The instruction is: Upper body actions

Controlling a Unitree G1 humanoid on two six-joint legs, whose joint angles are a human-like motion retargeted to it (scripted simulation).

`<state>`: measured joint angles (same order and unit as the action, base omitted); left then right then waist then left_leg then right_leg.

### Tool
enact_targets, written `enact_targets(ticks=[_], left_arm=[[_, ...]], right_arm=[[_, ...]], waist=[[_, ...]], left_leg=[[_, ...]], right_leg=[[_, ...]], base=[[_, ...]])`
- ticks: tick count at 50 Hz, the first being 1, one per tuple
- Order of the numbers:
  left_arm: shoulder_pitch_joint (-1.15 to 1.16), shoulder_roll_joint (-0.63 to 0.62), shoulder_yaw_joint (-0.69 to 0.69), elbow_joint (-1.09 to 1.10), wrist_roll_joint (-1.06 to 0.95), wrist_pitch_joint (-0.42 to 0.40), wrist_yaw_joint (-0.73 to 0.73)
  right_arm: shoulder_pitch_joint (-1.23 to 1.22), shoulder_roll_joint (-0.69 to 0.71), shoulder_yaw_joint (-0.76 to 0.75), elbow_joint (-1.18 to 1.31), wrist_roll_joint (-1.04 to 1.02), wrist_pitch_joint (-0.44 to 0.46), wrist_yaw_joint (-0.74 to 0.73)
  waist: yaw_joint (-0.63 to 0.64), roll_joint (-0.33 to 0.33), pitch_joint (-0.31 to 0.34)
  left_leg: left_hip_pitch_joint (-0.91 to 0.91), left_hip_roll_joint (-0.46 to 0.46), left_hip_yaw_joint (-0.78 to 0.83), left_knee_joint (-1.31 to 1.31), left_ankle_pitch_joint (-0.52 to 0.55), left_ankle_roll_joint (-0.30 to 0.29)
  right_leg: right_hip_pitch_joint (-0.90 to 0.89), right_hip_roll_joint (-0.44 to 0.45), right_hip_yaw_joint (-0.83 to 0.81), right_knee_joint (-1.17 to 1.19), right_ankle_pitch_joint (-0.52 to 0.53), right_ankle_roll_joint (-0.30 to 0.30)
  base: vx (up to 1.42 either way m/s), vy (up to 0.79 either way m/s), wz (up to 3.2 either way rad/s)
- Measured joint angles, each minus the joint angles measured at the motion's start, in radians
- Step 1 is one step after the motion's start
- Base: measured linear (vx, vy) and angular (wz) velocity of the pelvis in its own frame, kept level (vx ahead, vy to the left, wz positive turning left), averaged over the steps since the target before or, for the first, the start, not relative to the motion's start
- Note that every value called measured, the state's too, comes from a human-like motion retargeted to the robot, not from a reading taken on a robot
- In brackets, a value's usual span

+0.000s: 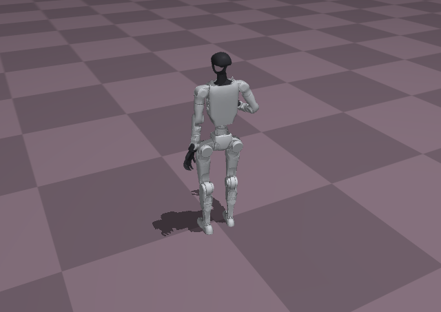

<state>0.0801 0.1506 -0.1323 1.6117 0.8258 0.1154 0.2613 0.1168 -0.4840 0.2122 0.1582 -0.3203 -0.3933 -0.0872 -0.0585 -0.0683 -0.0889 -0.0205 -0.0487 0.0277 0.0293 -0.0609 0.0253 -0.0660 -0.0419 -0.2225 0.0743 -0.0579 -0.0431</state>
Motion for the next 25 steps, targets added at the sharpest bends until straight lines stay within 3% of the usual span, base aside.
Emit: enact_targets(ticks=[6, 13, 25], left_arm=[[-0.001, -0.018, 0.004, -0.004, 0.014, 0.002, 0.006], [-0.009, -0.033, 0.004, -0.012, 0.013, -0.004, 0.008], [-0.006, -0.028, 0.011, -0.006, 0.011, -0.003, 0.008]], right_arm=[[-0.249, 0.061, -0.095, -0.174, 0.173, -0.013, -0.089], [-0.503, 0.034, -0.158, -0.349, 0.366, -0.042, -0.249], [-0.823, -0.070, -0.202, -0.548, 0.417, -0.064, -0.351]], waist=[[-0.010, 0.008, -0.002], [-0.009, 0.008, -0.004], [0.011, 0.006, -0.007]], left_leg=[[0.004, 0.003, 0.007, 0.001, 0.001, 0.000], [0.006, 0.002, 0.001, 0.002, 0.002, 0.001], [0.005, -0.005, -0.015, 0.003, 0.008, 0.003]], right_leg=[[0.000, 0.003, 0.007, 0.003, 0.003, -0.001], [0.007, 0.000, -0.004, 0.005, 0.001, -0.001], [0.020, -0.009, -0.030, 0.003, -0.004, 0.001]], base=[[0.00, 0.00, 0.00], [0.00, 0.00, 0.00], [0.00, 0.00, 0.00]])
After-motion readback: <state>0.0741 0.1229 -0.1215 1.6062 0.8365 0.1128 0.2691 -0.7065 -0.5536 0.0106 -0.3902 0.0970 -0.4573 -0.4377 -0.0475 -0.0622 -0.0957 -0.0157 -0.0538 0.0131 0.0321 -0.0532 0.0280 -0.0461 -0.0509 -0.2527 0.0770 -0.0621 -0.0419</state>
